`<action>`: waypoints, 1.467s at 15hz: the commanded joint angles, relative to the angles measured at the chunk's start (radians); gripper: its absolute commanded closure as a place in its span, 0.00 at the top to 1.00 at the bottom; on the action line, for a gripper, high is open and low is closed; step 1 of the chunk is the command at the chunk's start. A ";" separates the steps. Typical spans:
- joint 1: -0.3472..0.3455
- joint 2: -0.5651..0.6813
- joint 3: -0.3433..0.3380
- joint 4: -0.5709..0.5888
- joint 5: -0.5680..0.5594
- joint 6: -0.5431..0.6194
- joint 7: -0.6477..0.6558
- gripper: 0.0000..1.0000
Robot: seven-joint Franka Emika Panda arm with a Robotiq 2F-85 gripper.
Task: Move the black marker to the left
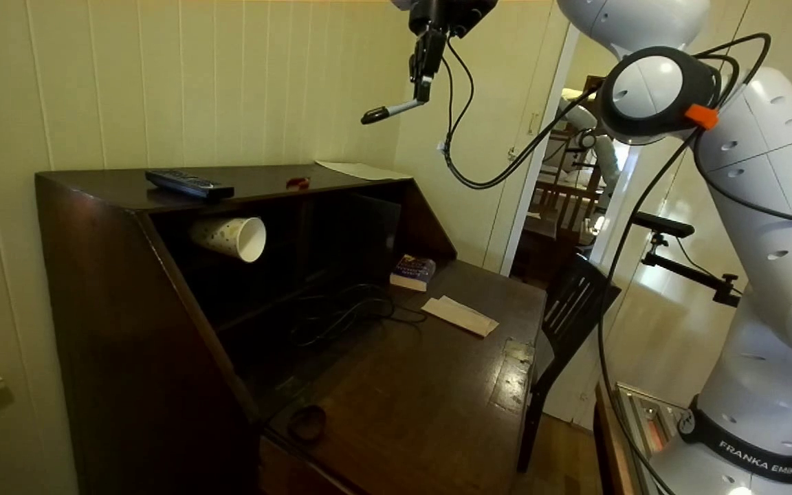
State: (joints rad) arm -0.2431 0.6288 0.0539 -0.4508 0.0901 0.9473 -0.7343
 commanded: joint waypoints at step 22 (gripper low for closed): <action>0.155 0.055 -0.067 0.018 -0.141 0.292 0.171 0.06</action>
State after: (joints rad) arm -0.1163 0.6686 0.0212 -0.4551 0.0049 1.2329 -0.6403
